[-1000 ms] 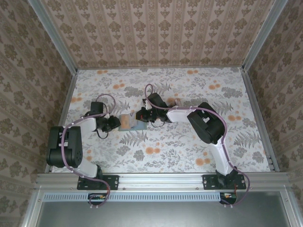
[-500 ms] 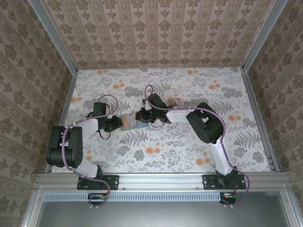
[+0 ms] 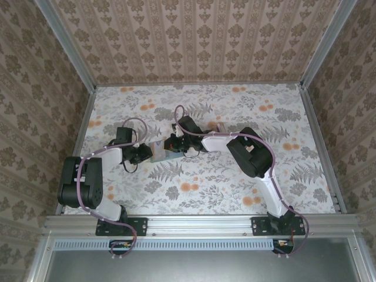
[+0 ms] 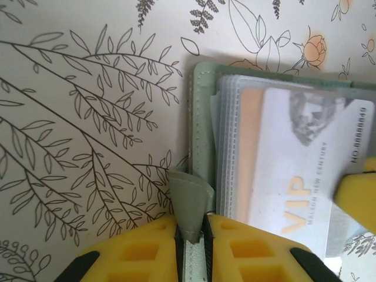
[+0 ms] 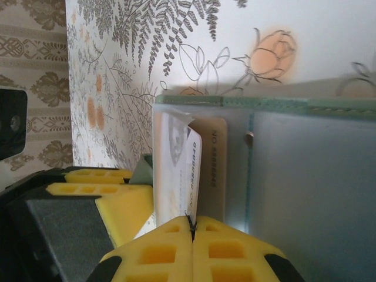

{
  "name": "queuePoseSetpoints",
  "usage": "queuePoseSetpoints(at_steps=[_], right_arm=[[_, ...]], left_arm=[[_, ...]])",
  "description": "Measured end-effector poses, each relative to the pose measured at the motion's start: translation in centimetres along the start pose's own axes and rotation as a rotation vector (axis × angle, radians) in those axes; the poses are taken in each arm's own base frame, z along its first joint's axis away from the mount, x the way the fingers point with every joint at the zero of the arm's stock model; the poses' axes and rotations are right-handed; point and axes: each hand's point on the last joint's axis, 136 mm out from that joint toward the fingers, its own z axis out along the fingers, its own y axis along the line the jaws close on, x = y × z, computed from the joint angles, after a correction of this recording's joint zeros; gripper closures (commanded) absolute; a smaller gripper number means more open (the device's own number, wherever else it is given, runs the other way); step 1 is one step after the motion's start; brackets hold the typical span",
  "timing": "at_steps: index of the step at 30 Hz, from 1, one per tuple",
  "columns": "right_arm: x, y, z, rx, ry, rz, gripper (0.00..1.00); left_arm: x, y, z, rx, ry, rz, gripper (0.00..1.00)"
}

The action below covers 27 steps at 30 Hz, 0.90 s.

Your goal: Put the credit cards into the card holder

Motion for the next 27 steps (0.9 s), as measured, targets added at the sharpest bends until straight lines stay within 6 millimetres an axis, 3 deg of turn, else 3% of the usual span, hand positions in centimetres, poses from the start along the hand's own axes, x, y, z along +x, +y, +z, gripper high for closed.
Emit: queuePoseSetpoints(at_steps=[10,17,27], right_arm=[[0.5,-0.1,0.4,0.036,0.039,-0.031,0.84],[1.0,-0.3,0.2,0.058,0.054,-0.063,0.69],[1.2,0.1,-3.3,0.19,0.054,-0.164,0.62]], left_arm=[[0.0,0.1,0.0,-0.004,0.001,-0.001,0.82],[0.1,0.0,0.0,-0.009,0.009,0.001,0.82],[0.7,0.2,-0.3,-0.032,0.024,-0.003,0.81]])
